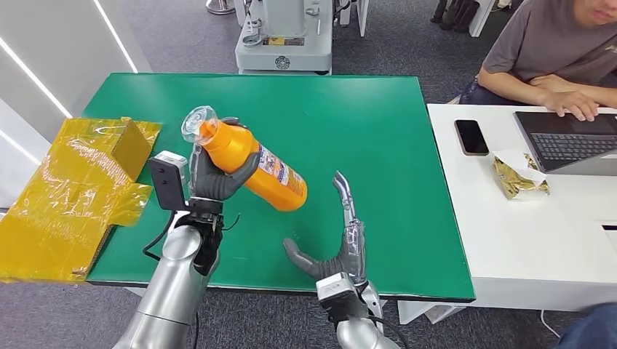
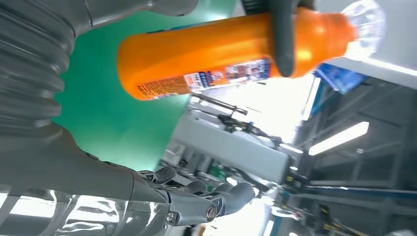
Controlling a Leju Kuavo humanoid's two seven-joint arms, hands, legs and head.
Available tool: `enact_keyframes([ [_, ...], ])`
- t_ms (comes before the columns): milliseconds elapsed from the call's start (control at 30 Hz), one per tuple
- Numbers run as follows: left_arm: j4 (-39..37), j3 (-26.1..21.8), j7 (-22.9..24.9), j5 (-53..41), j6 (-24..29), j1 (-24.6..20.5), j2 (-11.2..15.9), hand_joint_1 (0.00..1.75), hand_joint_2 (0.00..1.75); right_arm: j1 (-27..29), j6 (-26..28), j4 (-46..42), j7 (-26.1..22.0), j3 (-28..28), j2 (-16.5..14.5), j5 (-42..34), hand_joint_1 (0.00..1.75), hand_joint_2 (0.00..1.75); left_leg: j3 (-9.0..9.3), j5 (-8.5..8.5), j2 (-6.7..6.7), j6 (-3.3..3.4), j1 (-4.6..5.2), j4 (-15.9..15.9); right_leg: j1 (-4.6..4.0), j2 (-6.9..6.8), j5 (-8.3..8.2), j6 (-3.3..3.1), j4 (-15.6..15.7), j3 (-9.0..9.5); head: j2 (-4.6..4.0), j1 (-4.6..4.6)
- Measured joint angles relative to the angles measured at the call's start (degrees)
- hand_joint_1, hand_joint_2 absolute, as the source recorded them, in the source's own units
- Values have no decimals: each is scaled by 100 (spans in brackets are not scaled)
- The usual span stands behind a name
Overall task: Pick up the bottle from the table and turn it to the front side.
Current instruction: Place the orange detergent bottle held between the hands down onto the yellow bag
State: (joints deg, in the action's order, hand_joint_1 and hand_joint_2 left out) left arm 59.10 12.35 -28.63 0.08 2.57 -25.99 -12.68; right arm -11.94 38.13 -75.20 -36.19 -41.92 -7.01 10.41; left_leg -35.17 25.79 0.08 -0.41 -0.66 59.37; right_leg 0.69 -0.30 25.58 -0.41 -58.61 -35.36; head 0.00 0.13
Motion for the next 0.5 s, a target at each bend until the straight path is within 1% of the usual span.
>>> enact_keyframes([
  [133, -54, -69, -38, -168, 182, -115, 94, 175, 175, 85, 89, -366, -243, -3, 7, 300, 0, 175, 0, 1, 0, 0, 0, 0, 0, 1, 1, 0, 0, -1, 0, 0],
  [233, -102, -122, -41, -333, 382, -156, 174, 175, 175, 167, 91, -603, -296, 11, 32, 62, 0, 175, 0, 1, 1, 0, 0, -1, 0, 1, 1, 0, 0, -1, 0, 0],
  [300, -139, -151, -35, -523, 624, -178, 250, 175, 175, 222, 91, -759, -330, 17, 66, -45, 0, 175, 0, 1, 3, 0, 0, -1, 0, 2, 1, 0, 1, -2, 0, 0],
  [500, -344, -190, 121, -1357, 1414, -307, 555, 175, 175, 411, 91, -1020, -361, 128, 127, 79, 0, 175, 1, 0, 3, 0, -1, -1, 0, 3, 1, 0, 0, -1, 0, 1],
])
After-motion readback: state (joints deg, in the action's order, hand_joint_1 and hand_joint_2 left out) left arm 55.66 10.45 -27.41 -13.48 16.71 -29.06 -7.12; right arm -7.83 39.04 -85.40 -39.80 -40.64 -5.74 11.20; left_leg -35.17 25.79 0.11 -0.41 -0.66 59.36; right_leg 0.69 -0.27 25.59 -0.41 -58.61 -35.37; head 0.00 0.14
